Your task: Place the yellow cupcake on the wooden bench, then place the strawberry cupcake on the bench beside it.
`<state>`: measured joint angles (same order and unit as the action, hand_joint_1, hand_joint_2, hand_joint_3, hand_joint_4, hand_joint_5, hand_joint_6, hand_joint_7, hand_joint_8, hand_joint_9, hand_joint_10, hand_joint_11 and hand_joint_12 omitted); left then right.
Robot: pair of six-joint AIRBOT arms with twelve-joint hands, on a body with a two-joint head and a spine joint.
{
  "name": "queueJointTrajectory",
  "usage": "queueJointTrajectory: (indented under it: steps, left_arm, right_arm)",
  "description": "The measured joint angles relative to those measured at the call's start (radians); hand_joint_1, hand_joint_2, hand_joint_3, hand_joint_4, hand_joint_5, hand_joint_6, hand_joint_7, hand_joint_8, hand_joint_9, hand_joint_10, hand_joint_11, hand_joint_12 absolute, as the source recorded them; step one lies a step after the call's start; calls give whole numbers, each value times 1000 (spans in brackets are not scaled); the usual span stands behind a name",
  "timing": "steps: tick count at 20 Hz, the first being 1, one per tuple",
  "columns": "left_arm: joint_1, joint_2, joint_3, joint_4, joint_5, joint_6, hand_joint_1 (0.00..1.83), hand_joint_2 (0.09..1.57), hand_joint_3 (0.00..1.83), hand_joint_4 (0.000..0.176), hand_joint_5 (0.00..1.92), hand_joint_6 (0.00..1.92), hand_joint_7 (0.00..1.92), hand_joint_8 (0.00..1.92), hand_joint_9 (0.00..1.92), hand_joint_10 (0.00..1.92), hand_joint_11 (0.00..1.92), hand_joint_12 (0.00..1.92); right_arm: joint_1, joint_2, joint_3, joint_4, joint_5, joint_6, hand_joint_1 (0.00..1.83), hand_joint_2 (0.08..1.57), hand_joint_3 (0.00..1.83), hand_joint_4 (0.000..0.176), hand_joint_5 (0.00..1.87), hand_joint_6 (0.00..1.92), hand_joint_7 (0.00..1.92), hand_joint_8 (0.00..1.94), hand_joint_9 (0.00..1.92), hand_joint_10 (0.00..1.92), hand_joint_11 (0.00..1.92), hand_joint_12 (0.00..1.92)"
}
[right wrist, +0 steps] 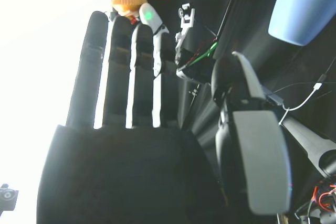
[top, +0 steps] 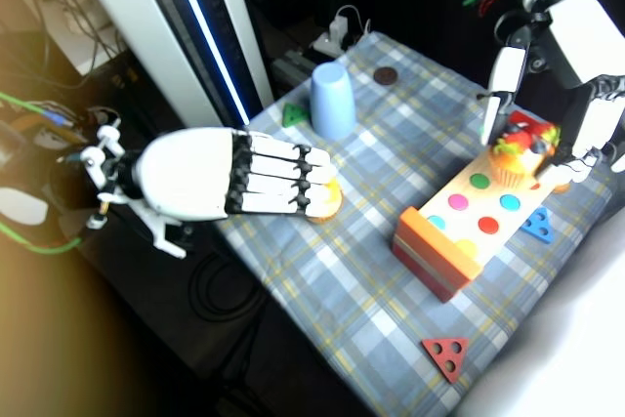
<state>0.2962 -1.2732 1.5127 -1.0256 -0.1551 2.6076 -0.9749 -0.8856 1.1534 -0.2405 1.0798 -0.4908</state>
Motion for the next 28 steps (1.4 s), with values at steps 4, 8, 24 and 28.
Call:
queueJointTrajectory:
  steps: [4, 8, 24, 28]
  left_arm:
    - [12, -9, 2, -8, 4, -1, 763, 1006, 0, 64, 708, 0, 623, 0, 550, 0, 2, 721]
    - [35, 0, -13, -5, 6, -1, 776, 899, 0, 168, 326, 0, 352, 0, 310, 0, 1, 505]
    - [246, 479, -565, 801, -531, -939, 778, 764, 0, 176, 0, 0, 0, 0, 0, 0, 0, 19]
    - [368, 554, -618, 842, -624, -1106, 968, 777, 3, 176, 0, 0, 0, 0, 0, 0, 0, 0]
  right_arm:
    - [0, -1, 0, 0, 0, 0, 565, 1287, 0, 0, 542, 0, 557, 0, 533, 0, 392, 323]
    - [0, -1, 2, 2, 0, 3, 554, 1285, 0, 0, 546, 2, 571, 6, 542, 6, 399, 324]
    - [113, -82, 97, -153, -145, 113, 778, 977, 0, 26, 283, 0, 378, 0, 399, 2, 49, 903]
    - [131, -95, 125, -196, -261, 132, 902, 908, 0, 80, 312, 1, 424, 2, 441, 2, 59, 989]
